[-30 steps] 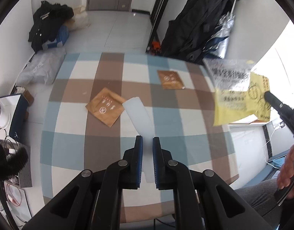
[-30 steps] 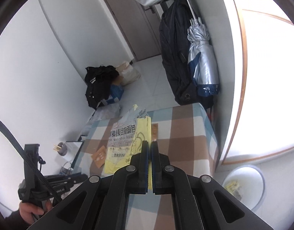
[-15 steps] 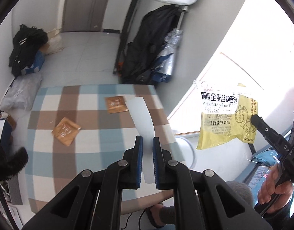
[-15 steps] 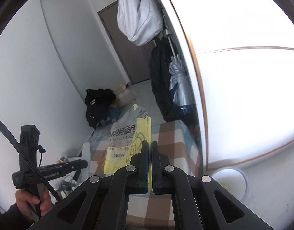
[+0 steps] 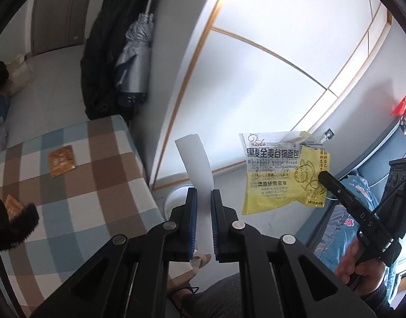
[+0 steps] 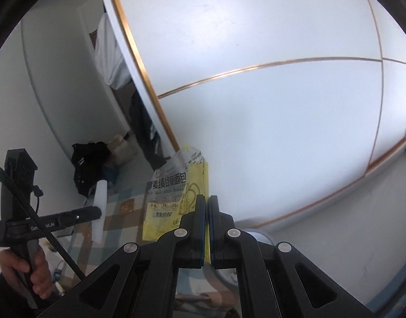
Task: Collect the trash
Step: 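Carry the bread bag and paper roll with both grippers over the white bin, then open both grippers to drop the bag and roll into the bin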
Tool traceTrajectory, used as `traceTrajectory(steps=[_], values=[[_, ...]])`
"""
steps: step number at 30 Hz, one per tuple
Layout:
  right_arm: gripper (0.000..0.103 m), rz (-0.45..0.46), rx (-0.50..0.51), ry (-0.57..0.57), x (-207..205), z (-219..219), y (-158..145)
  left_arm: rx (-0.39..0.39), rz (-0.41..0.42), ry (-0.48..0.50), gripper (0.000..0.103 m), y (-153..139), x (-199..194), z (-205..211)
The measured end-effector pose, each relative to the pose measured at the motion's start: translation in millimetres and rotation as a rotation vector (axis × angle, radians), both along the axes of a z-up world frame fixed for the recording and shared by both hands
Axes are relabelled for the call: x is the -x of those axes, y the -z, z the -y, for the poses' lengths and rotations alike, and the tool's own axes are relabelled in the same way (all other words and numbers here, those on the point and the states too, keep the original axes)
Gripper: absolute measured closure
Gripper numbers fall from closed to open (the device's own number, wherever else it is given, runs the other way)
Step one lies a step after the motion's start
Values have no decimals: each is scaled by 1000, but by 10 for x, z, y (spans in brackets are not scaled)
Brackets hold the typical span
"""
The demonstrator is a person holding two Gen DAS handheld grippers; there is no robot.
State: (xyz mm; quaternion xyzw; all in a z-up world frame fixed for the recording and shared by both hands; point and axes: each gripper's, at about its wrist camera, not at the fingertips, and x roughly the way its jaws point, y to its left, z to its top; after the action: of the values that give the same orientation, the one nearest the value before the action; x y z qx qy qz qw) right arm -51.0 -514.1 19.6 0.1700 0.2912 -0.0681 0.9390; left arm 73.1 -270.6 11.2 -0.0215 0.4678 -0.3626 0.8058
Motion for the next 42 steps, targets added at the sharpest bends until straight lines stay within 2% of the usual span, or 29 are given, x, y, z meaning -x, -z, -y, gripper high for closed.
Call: traceTrajectory(steps=[9, 17, 22, 29, 32, 37, 42], values=[[101, -164, -50, 117, -77, 531, 773, -97, -139, 141, 97, 692, -182, 818], [101, -314, -141, 160, -307, 773, 1552, -194, -272, 198, 97, 1296, -411, 1283], [101, -400, -181, 163, -521, 837, 2004, -258, -310, 215, 97, 1555, -491, 1490], [101, -499, -245, 151, -851, 831, 2519, -304, -355, 207, 97, 1717, -582, 1620], [100, -525, -258, 134, -850, 913, 2686, -312, -366, 200, 97, 1752, -619, 1625], [97, -559, -277, 104, -1073, 765, 2895, -323, -383, 182, 97, 1798, -657, 1666], [92, -557, -327, 74, -1100, 733, 2990, -334, -392, 181, 97, 1821, -639, 1700]])
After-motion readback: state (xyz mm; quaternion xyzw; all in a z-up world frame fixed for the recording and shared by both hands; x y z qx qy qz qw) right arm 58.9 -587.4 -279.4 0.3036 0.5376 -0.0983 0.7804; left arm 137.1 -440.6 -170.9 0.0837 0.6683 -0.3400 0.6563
